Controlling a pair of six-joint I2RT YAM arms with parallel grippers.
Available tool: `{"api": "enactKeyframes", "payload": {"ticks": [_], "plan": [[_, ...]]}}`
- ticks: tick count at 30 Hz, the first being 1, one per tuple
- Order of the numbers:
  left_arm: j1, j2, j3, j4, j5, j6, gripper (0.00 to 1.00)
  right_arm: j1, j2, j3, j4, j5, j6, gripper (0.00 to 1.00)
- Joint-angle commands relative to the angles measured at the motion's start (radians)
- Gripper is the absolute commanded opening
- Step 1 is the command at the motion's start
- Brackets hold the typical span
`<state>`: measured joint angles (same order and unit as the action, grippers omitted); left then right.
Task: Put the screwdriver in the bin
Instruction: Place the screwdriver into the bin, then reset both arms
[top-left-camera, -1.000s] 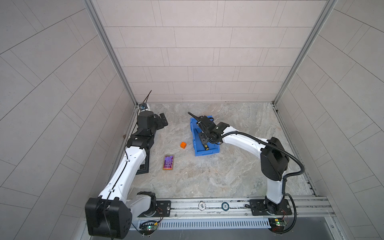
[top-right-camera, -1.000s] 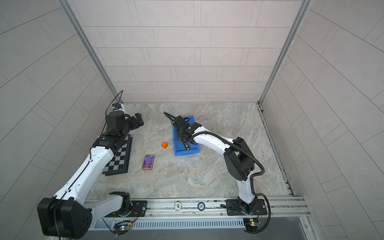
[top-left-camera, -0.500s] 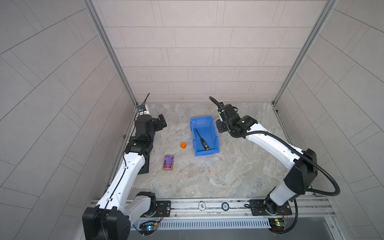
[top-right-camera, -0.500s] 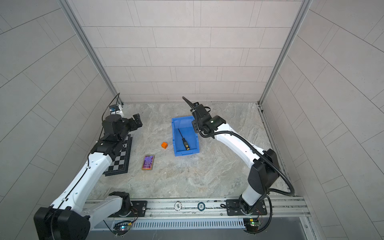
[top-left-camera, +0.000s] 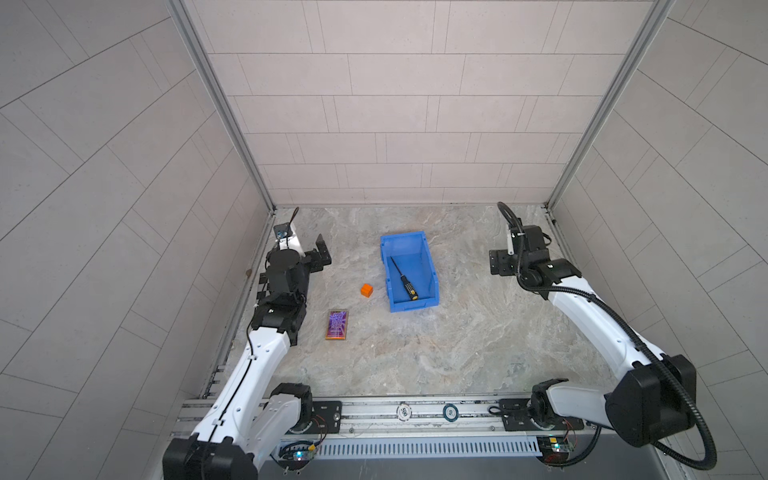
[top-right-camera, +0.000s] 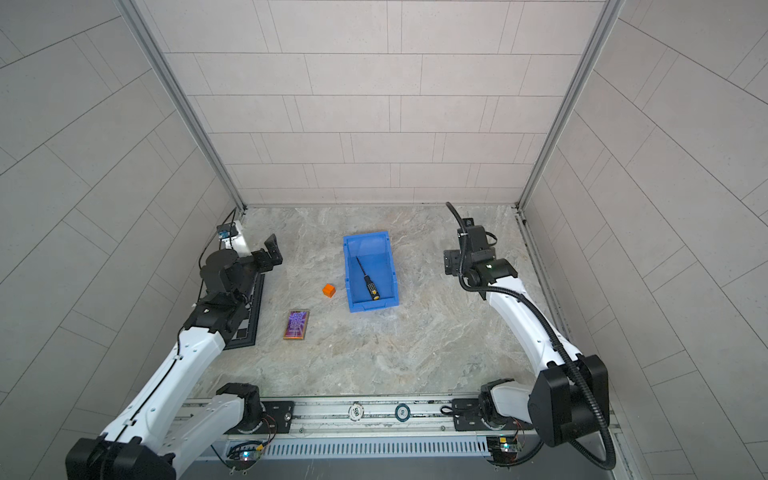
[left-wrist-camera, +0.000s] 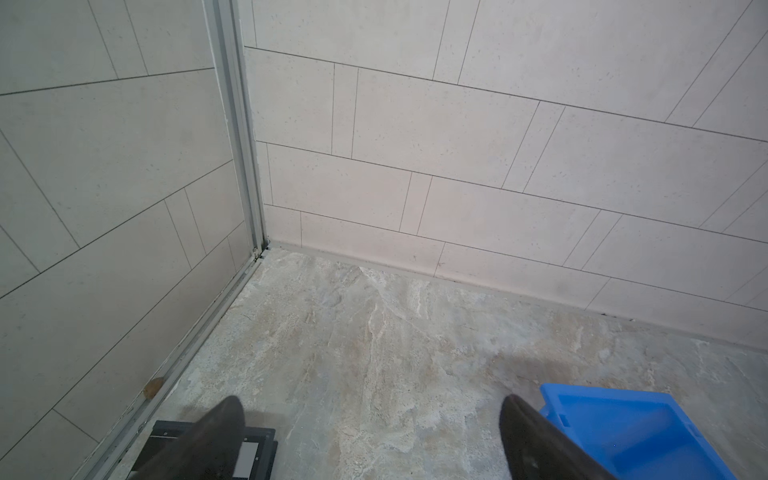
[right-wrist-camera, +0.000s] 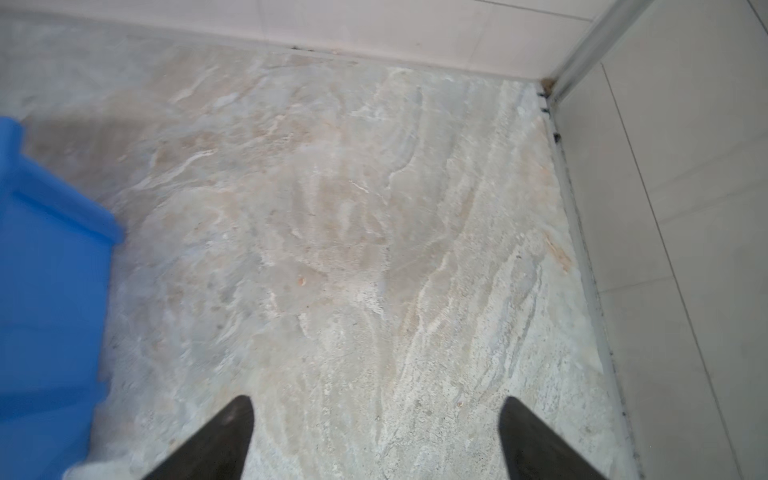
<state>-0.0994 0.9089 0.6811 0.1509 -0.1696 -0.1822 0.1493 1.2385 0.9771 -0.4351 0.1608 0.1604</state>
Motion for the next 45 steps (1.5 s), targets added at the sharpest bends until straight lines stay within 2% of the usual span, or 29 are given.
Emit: {"api": "enactKeyframes", "payload": {"ticks": [1, 4, 7, 10, 14, 19, 21, 23, 27, 33, 39, 43, 45], "plan": [[-0.005, -0.061, -0.042, 0.094, -0.052, -0.018, 0.99, -0.059, -0.066, -0.100, 0.159, -0.006, 0.020, 0.99], [-0.005, -0.100, -0.102, 0.126, -0.096, -0.009, 0.99, -0.089, -0.121, -0.174, 0.235, -0.016, 0.037, 0.99], [-0.005, -0.101, -0.170, 0.216, -0.158, 0.068, 0.99, -0.090, -0.177, -0.248, 0.343, 0.007, 0.041, 0.99], [-0.005, -0.062, -0.218, 0.309, -0.095, 0.173, 0.99, -0.090, -0.227, -0.321, 0.435, 0.061, 0.045, 0.99], [-0.005, 0.036, -0.265, 0.384, -0.097, 0.158, 1.00, -0.090, -0.276, -0.452, 0.612, 0.080, -0.030, 0.99], [-0.005, 0.204, -0.348, 0.580, -0.114, 0.103, 0.99, -0.091, -0.269, -0.484, 0.615, 0.079, -0.065, 0.99], [-0.005, 0.248, -0.359, 0.624, -0.146, 0.086, 0.99, -0.091, -0.258, -0.532, 0.690, 0.109, -0.095, 0.99], [-0.006, 0.234, -0.345, 0.578, -0.156, 0.093, 0.99, -0.104, -0.226, -0.580, 0.773, 0.122, -0.107, 0.99], [-0.007, 0.286, -0.359, 0.645, -0.169, 0.138, 0.99, -0.113, -0.105, -0.651, 1.023, 0.087, -0.078, 0.99], [-0.008, 0.396, -0.403, 0.801, -0.165, 0.156, 1.00, -0.113, 0.065, -0.638, 1.195, 0.073, -0.097, 0.99], [-0.007, 0.572, -0.362, 0.909, -0.026, 0.209, 0.99, -0.112, 0.210, -0.637, 1.343, 0.041, -0.092, 0.99], [0.004, 0.564, -0.317, 0.798, 0.036, 0.216, 0.99, -0.108, 0.370, -0.680, 1.576, 0.005, -0.112, 0.99], [0.013, 0.570, -0.314, 0.800, 0.047, 0.206, 1.00, -0.105, 0.329, -0.646, 1.437, 0.018, -0.109, 0.99]]}}
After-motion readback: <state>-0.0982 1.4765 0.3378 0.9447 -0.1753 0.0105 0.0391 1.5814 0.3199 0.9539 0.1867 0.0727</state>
